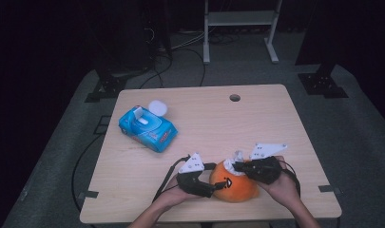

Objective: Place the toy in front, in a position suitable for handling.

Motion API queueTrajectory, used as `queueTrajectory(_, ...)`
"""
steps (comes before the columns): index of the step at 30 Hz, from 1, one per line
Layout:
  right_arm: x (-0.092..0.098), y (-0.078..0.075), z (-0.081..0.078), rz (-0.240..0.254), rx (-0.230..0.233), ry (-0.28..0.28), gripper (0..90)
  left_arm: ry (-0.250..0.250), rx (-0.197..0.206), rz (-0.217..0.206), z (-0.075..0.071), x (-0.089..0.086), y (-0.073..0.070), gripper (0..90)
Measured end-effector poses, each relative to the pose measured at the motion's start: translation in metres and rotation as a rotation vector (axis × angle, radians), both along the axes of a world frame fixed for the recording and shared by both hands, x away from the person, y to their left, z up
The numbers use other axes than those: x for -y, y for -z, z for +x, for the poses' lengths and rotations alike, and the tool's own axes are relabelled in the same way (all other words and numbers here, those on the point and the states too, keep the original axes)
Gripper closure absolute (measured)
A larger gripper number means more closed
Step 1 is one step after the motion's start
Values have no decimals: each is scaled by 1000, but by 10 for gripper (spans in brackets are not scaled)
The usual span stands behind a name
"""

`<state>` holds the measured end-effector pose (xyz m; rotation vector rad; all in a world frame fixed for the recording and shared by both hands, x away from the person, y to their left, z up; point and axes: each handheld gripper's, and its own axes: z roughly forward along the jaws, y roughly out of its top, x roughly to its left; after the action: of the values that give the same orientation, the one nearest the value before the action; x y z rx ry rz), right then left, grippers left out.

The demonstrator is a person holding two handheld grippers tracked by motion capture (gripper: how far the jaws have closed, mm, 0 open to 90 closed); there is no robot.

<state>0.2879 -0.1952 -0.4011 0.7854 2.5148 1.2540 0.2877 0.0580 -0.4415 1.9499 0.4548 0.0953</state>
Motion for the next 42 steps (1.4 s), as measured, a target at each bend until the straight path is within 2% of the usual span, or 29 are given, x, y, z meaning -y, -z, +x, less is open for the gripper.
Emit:
queueTrajectory(1,0,0,0,0,0,0,884,8,-2,3,-1,0,1,301)
queueTrajectory(2,-2,-4,-2,-14,3,-4,884,12,15,10,-2,1,2,404)
queueTrajectory(3,-2,-6,-3,-3,9,-6,884,25,68,32,-7,3,1,435)
queueTrajectory(4,-2,-6,-3,-3,9,-6,884,25,68,32,-7,3,1,454)
queueTrajectory(5,-6,-11,-6,29,16,-20,883,43,116,47,-11,6,-2,464)
queueTrajectory(6,-6,-11,-6,29,16,-20,883,43,116,47,-11,6,-2,469)
queueTrajectory(8,-14,-13,-9,48,20,-38,881,64,162,75,-15,9,-3,475)
queueTrajectory(9,-22,-13,-10,20,47,-50,881,67,176,80,-16,9,-3,481)
queueTrajectory(15,-11,-9,-2,14,52,-6,881,73,194,91,-15,4,-3,496)
queueTrajectory(16,2,-7,1,19,32,31,881,72,189,86,-14,3,-3,501)
queueTrajectory(17,2,-7,1,19,32,31,881,71,181,82,-13,2,-2,501)
queueTrajectory(18,14,-3,3,41,10,55,881,70,173,79,-12,1,-1,503)
queueTrajectory(20,21,-3,2,59,3,67,881,65,151,84,-7,-4,0,504)
queueTrajectory(21,21,-3,2,59,3,67,881,65,151,84,-7,-4,0,504)
queueTrajectory(24,18,-7,-3,73,13,46,880,48,115,75,-3,-12,3,502)
queueTrajectory(25,11,-6,-3,63,13,28,880,40,97,60,-1,-16,1,469)
queueTrajectory(26,8,-4,-3,57,10,26,880,40,97,60,-1,-16,1,439)
queueTrajectory(27,8,-4,-3,57,10,26,880,35,96,48,0,-17,-1,439)
queueTrajectory(29,2,-1,0,51,6,26,881,40,87,-6,-1,-16,-7,385)
queueTrajectory(30,-4,-1,0,65,6,10,881,51,103,-10,-3,-10,-10,389)
queueTrajectory(31,-8,-2,-1,59,14,3,880,45,119,24,-4,-6,-9,415)
queueTrajectory(33,-10,-3,-2,53,25,-1,880,36,119,38,-4,-5,-7,432)
queueTrajectory(34,-10,-3,-2,38,43,5,880,24,91,24,-1,-6,0,456)
queueTrajectory(39,2,-1,-5,48,26,15,881,21,79,24,0,-7,3,465)
queueTrajectory(42,19,3,-16,38,4,30,880,24,76,24,-1,-7,4,467)
